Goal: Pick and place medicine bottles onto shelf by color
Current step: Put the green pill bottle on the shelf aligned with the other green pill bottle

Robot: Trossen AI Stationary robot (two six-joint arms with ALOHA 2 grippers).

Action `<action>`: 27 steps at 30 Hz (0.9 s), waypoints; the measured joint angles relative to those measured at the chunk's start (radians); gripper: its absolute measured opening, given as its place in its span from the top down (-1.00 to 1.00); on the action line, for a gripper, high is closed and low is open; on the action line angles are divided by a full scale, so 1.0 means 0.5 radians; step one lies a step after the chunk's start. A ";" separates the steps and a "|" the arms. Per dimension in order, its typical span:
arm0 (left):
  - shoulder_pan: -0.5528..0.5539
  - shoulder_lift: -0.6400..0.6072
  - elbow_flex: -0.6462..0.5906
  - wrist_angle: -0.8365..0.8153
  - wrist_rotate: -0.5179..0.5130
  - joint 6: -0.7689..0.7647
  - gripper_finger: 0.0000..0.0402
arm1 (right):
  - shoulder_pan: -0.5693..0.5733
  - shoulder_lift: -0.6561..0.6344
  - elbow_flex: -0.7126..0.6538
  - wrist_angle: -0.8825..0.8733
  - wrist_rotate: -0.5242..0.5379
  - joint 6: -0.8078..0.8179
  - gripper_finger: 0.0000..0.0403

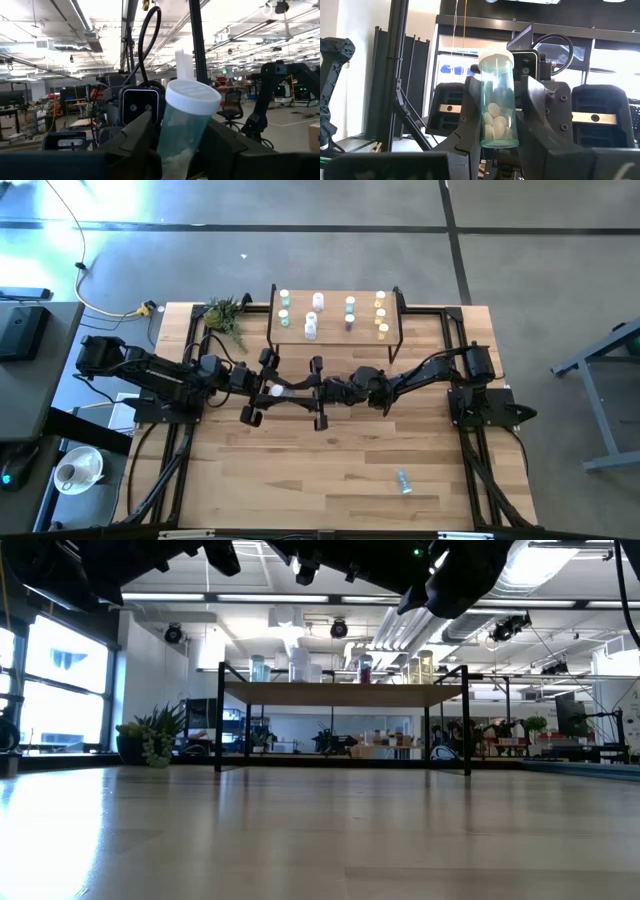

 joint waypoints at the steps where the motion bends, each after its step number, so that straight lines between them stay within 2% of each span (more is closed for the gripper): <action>1: 0.000 0.000 0.000 0.001 0.000 0.002 0.35 | 0.000 0.000 0.000 0.000 0.002 0.006 0.57; 7: 0.002 0.000 0.000 0.002 0.000 0.018 0.45 | 0.000 0.000 0.000 -0.002 0.007 0.011 0.57; 13: 0.002 0.000 0.000 0.002 0.000 0.015 0.46 | 0.000 0.000 0.000 -0.002 0.010 -0.003 0.57; 17: 0.002 -0.001 -0.001 0.002 -0.002 0.001 0.46 | 0.004 0.000 0.000 -0.001 0.104 0.026 0.56; 22: 0.002 -0.001 -0.002 0.001 -0.007 0.001 0.46 | 0.004 -0.001 0.000 -0.011 0.124 0.037 0.56; 27: 0.002 -0.001 -0.002 -0.006 -0.021 0.000 0.46 | 0.003 -0.008 0.000 -0.032 0.141 0.026 0.44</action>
